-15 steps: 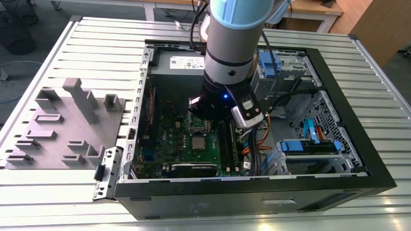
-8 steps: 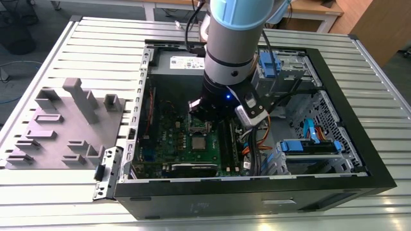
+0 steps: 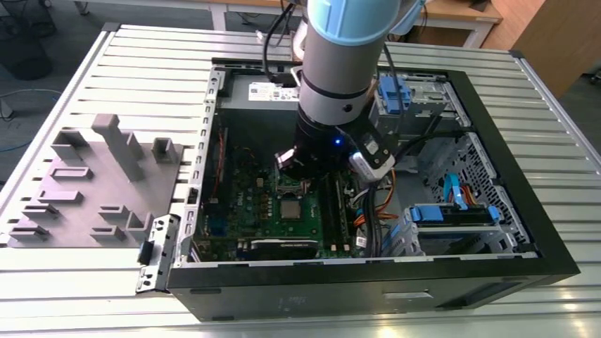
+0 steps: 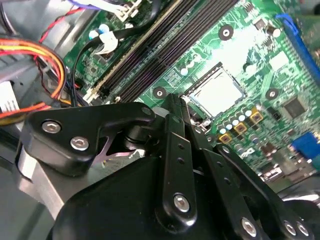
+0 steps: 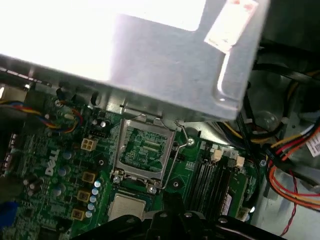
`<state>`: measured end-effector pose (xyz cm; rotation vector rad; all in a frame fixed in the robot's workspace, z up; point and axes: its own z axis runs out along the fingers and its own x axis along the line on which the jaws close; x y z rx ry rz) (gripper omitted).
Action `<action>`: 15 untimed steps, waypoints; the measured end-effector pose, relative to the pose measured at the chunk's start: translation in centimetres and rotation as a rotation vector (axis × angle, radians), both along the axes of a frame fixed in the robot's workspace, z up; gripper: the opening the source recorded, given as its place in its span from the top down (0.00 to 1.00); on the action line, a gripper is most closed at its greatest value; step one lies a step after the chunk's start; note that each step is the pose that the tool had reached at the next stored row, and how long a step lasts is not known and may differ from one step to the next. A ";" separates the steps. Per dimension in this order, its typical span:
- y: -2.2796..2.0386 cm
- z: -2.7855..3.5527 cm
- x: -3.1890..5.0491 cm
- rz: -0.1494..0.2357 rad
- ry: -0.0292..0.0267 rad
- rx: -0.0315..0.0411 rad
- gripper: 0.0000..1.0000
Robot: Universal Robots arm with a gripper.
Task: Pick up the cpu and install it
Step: 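Close the cpu cover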
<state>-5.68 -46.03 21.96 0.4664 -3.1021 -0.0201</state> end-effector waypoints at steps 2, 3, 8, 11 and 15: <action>0.00 -0.03 0.00 0.036 0.0000 0.0000 0.89; 0.00 -0.05 0.00 0.054 0.0000 0.0000 0.89; 0.00 -0.13 0.00 0.145 0.0000 0.0000 0.89; 0.00 -0.19 0.10 0.188 0.0000 0.0000 0.89; 0.00 -0.30 0.18 0.243 0.0000 0.0001 0.89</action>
